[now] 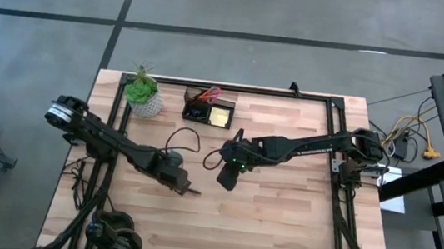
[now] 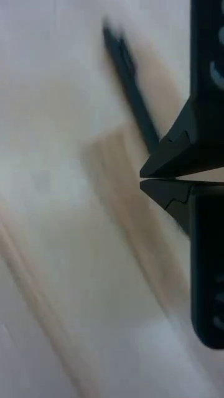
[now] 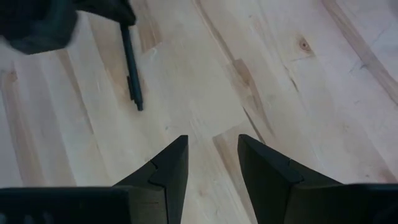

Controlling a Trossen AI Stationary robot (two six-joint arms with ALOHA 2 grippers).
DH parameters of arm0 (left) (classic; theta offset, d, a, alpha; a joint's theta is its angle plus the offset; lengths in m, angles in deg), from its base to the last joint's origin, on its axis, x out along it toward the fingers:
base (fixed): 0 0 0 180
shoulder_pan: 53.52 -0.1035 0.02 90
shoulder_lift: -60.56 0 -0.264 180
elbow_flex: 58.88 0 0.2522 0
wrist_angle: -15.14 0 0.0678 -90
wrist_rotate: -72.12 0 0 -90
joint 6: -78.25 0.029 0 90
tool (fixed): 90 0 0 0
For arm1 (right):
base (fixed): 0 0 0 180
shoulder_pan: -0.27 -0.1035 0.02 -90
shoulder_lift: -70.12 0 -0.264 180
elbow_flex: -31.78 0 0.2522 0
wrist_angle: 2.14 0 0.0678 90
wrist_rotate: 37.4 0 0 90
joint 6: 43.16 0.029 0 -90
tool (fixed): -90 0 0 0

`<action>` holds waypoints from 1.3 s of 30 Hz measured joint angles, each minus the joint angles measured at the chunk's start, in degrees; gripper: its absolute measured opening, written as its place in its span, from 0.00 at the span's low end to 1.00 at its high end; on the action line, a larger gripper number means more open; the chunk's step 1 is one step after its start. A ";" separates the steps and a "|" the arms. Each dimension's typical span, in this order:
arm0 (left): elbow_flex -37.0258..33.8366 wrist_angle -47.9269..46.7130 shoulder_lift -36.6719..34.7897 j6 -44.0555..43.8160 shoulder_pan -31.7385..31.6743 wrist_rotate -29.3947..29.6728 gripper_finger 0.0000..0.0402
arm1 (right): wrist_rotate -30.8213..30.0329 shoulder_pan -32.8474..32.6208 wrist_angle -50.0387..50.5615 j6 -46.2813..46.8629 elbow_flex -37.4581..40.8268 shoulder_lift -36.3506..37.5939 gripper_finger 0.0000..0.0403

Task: Pick and place office supplies into organizer
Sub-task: Put the pen into the top left section of the black desk organizer

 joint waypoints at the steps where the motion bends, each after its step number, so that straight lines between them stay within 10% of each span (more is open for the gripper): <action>1: 0.32 0.19 -0.89 0.07 0.23 0.11 0.00 | 0.02 0.00 0.00 -0.01 0.00 0.00 0.33; 39: -0.48 -2.82 -2.20 -5.95 3.81 -4.80 0.00 | -0.13 -0.02 1.51 0.06 0.98 0.00 0.33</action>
